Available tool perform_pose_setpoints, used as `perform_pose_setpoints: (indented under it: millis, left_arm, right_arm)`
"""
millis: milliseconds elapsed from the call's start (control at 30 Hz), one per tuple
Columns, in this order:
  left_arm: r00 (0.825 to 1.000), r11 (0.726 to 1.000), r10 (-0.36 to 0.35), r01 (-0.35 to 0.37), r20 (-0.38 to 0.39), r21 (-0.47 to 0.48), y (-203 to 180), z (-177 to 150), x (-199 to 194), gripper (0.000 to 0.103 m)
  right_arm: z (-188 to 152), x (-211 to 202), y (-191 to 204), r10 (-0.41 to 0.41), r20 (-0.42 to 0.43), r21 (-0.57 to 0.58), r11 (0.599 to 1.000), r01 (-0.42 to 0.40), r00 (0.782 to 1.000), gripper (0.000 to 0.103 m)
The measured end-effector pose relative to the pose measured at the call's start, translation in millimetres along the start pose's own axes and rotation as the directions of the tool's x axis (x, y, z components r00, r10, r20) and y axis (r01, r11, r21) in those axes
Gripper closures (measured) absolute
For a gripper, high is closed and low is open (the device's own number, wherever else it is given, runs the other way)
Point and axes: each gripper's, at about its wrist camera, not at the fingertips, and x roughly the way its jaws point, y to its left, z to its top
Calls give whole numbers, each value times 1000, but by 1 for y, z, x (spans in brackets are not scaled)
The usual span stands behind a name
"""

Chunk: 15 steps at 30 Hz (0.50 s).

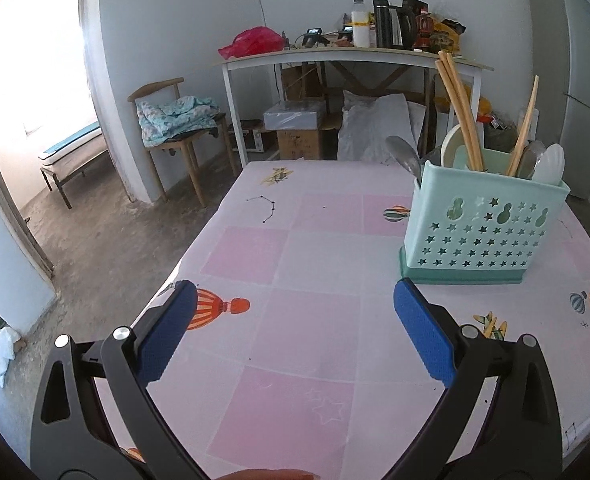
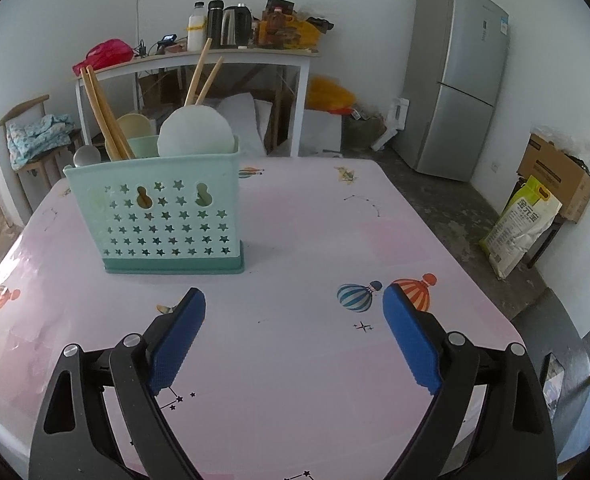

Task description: Organize utensils

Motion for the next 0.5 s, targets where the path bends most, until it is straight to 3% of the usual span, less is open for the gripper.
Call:
perform_pose_setpoints:
  millis: [500]
  left_arm:
    - [1000, 1000, -13, 13, -18, 14, -2, -5, 1, 8]
  right_arm:
    - [-2, 0, -2, -4, -2, 5, 1000, 4, 1000, 15]
